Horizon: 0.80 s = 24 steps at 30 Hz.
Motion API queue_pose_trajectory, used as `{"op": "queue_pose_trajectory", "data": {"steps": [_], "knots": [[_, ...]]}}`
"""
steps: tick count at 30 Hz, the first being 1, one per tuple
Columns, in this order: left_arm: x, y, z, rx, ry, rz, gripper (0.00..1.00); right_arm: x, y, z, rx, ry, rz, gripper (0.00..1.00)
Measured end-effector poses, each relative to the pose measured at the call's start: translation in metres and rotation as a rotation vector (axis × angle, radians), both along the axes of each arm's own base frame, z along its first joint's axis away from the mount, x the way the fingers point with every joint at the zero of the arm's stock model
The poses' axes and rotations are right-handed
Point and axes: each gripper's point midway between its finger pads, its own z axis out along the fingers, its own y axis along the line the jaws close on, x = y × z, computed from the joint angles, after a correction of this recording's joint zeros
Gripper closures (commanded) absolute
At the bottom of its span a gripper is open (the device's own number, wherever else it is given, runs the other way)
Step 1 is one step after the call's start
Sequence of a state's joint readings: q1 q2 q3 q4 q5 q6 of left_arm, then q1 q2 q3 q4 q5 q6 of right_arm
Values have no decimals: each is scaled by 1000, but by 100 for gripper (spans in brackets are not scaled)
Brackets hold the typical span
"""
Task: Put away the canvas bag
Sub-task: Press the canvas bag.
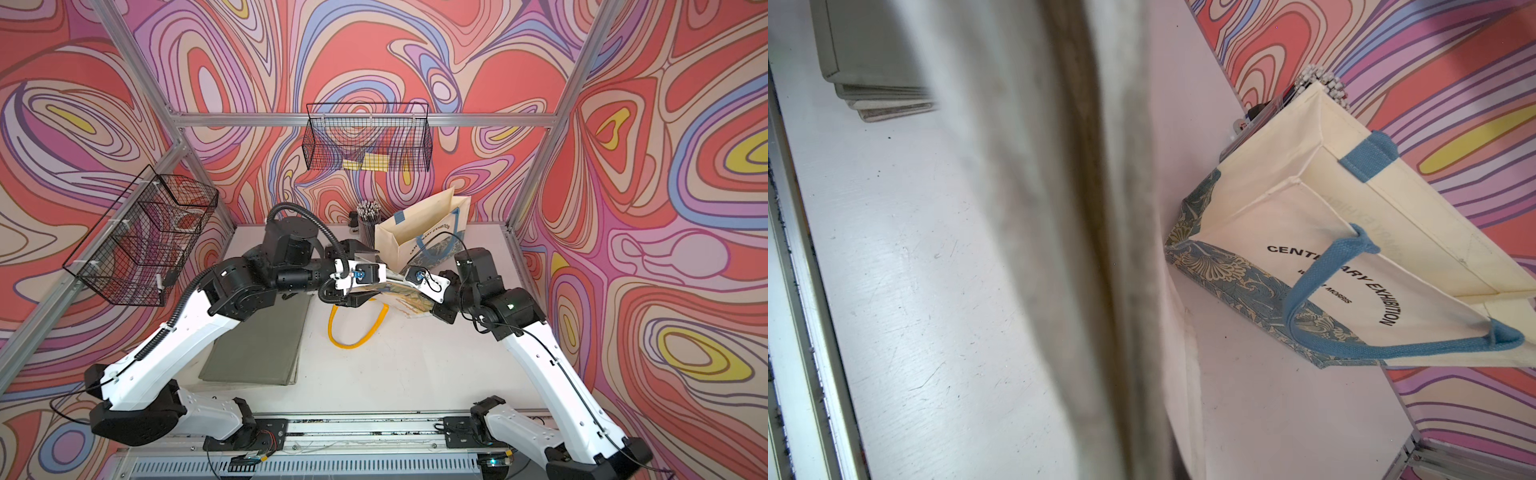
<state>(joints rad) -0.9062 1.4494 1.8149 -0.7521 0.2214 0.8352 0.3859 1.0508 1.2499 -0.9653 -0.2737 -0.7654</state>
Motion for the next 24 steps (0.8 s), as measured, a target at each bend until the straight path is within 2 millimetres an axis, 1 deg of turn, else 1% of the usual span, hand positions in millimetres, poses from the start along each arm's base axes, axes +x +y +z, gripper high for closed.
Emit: {"op": "queue_pose_trajectory", "data": {"steps": [4, 7, 9, 11, 13, 16, 20, 21, 22, 24], "knots": [[17, -9, -27, 89, 18, 58, 18, -1, -4, -4, -30, 13, -6, 100], [29, -8, -40, 137, 10, 112, 18, -2, -8, -9, -61, 26, -13, 100], [36, -6, -47, 165, 6, 143, 21, -1, -10, -10, -77, 34, -13, 100], [42, -6, -53, 188, 4, 166, 29, 0, -11, -12, -93, 46, -15, 100], [45, -5, -59, 207, 6, 179, 40, 1, -12, -15, -108, 58, -18, 100], [47, -3, -64, 226, 12, 195, 65, 1, -13, -18, -120, 69, -16, 100], [50, 0, -66, 229, 23, 206, 98, 1, -13, -18, -123, 70, -16, 100], [50, 0, -67, 231, 28, 201, 100, 1, -13, -18, -121, 67, -17, 100], [49, 0, -68, 234, 33, 197, 100, 1, -13, -18, -119, 68, -19, 96], [49, 1, -69, 230, 42, 191, 100, 1, -12, -17, -108, 76, -22, 76]]}}
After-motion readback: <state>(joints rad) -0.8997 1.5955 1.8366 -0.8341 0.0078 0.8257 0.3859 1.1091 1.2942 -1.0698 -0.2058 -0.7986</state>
